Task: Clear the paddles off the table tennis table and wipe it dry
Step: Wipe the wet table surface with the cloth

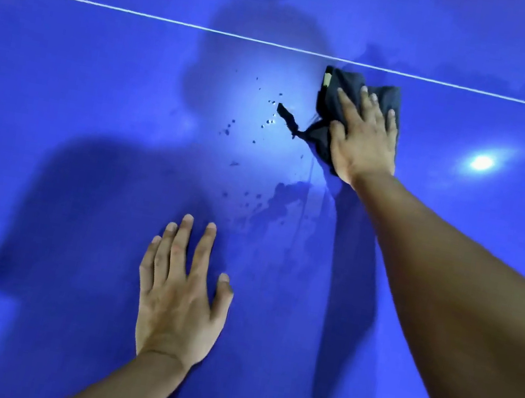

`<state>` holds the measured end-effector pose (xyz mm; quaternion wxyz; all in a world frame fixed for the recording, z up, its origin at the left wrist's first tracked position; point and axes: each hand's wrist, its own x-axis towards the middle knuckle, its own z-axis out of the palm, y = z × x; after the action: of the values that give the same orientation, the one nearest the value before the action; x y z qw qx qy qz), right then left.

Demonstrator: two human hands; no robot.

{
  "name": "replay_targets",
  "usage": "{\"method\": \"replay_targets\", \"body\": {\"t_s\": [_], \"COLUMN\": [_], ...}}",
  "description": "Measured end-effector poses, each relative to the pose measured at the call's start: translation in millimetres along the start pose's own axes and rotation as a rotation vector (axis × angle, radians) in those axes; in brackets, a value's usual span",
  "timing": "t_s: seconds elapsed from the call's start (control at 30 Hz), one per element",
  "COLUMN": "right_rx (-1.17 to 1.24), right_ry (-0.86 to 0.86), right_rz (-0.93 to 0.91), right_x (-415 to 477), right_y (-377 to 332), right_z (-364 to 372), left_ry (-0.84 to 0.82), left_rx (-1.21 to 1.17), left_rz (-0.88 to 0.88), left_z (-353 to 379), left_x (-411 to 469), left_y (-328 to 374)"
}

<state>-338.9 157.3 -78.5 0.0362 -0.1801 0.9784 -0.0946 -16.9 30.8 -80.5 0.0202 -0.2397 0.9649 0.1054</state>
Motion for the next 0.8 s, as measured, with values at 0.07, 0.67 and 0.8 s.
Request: {"method": "replay_targets", "body": {"t_s": [0.07,0.67,0.8], "right_rx": [-0.011,0.047,0.063], "right_ry": [-0.004,-0.025,0.006], "right_rz": [-0.005,0.006,0.037], "right_x": [-28.8,-373.3,-471.1], "right_y": [-11.1,-82.8,-102.9], "right_z": [5.8,34.5,41.3], "left_ry": [-0.001,0.114,0.041], "left_rx": [-0.008,-0.141,-0.106], "left_rz": [0.004,0.279,0.327], "left_z": [1.7,-3.0,-3.2], "left_x": [-2.4,-33.2,-119.4], "left_y": [-0.9,-26.7,-62.2]}}
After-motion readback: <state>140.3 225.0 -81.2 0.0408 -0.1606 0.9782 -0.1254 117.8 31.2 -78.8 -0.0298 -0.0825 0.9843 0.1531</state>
